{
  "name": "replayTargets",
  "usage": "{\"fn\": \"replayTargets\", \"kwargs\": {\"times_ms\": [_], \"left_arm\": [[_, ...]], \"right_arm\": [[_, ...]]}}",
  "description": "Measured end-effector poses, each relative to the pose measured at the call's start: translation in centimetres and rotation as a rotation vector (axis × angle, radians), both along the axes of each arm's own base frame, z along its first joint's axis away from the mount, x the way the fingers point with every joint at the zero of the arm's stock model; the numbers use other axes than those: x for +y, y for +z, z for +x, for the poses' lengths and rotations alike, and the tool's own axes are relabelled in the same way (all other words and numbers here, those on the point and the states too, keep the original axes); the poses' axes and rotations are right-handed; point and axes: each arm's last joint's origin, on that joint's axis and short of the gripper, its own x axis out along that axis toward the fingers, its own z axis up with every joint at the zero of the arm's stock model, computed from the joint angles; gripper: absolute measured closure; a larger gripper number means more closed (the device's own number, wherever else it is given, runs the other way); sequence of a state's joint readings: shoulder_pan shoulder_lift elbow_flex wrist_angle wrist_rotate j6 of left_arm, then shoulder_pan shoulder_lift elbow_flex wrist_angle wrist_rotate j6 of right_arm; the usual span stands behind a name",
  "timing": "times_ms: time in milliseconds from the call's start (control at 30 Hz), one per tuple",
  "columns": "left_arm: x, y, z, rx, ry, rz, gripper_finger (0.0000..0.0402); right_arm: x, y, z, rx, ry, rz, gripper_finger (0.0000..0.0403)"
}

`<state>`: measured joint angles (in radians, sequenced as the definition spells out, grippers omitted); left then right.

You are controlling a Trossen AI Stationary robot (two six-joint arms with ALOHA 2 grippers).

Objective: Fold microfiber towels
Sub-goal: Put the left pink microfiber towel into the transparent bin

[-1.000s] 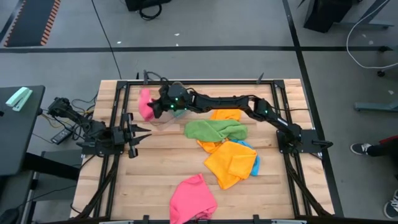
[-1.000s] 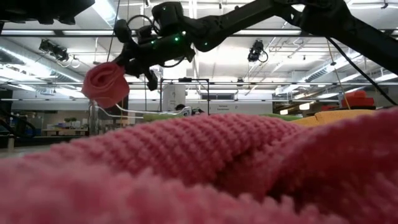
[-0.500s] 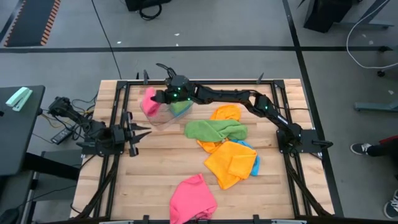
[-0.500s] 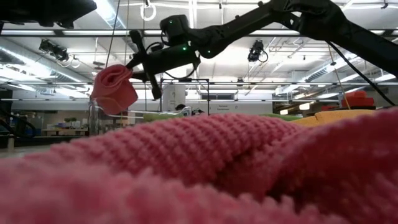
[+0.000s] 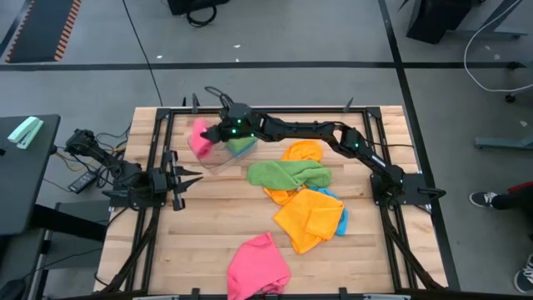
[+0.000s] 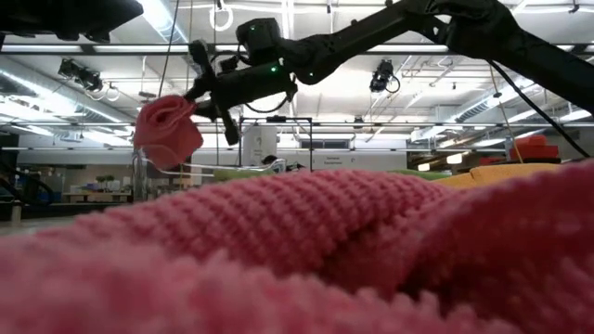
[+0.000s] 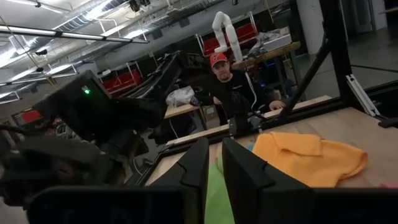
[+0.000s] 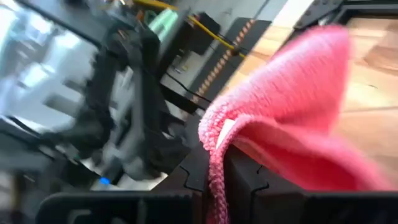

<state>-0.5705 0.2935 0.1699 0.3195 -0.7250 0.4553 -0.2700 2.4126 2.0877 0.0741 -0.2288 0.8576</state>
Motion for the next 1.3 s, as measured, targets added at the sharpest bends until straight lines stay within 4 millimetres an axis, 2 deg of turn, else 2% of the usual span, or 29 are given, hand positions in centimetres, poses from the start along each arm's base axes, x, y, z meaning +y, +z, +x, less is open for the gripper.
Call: {"fn": "replayTargets", "kwargs": {"times_ms": [333,500,667,833,1300], "left_arm": [[0.0,-0.1,0.0,0.007,-0.003,-0.019,0.035],[0.0,-0.3,0.0,0.017,-0.005,-0.027,0.0355],[0.0,-0.3,0.0,0.017,-0.005,-0.028,0.0354],[0.0,-0.3,0.0,0.017,-0.005,-0.028,0.0357],[0.0,-0.3,0.0,0.022,-0.005,-0.025,0.0358]], "right_arm": [[0.8,-3.5,-0.4,0.105,0.029,-0.066,0.0361],[0.9,-4.5,-0.6,0.122,0.028,-0.08,0.0361],[1.9,-4.9,-0.6,0.165,0.03,-0.094,0.0361],[1.9,-5.6,-0.9,0.246,0.015,-0.077,0.0361],[1.8,-5.5,-0.9,0.244,0.043,-0.079,0.0361]]}}
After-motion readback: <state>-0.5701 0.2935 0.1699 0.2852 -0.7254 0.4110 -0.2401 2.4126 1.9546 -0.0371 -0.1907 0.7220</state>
